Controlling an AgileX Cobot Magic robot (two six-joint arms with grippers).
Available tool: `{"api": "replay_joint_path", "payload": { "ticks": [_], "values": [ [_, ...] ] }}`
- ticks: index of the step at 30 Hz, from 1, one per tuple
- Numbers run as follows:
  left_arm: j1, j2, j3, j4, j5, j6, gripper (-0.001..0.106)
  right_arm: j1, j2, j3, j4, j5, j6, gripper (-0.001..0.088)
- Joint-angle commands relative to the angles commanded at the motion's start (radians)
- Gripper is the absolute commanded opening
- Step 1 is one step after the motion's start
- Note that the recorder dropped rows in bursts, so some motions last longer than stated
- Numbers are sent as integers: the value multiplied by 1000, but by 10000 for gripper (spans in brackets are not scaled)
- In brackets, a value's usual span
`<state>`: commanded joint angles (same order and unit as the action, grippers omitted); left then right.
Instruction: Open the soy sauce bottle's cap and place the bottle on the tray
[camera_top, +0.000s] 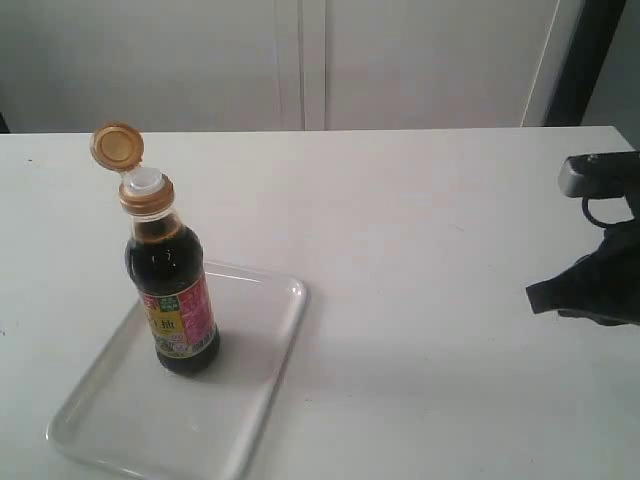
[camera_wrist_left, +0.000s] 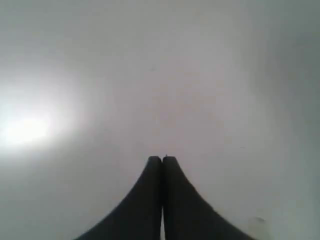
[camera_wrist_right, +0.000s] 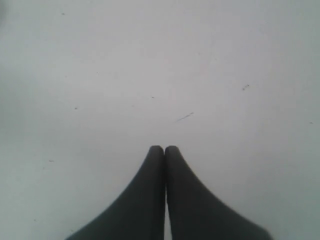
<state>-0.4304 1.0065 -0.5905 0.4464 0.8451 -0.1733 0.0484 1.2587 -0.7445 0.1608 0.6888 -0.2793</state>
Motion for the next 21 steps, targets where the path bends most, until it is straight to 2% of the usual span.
{"api": "replay_joint_path", "payload": {
  "ticks": [2, 5, 7, 13, 15, 17, 21],
  "values": [
    [0, -59, -42, -117, -50, -2, 0, 0, -16, 2, -53, 21, 85, 0],
    [0, -172, -33, -189, -139, -11, 0, 0, -74, 30, -58, -9, 104, 0],
    [0, -259, -25, -196, -185, -26, 0, 0, -162, 68, -58, -95, 111, 0],
    [0, -523, -23, -203, -209, -78, 0, 0, -487, 262, -31, -395, 127, 0],
    [0, -598, -2, -207, -267, -78, 0, 0, -577, 315, -27, -475, 125, 0],
    [0, -661, 41, -227, -336, -89, 0, 0, -665, 364, -27, -533, 123, 0],
    [0, -739, 106, -241, -397, -89, 0, 0, -773, 423, -27, -601, 120, 0]
  ]
}}
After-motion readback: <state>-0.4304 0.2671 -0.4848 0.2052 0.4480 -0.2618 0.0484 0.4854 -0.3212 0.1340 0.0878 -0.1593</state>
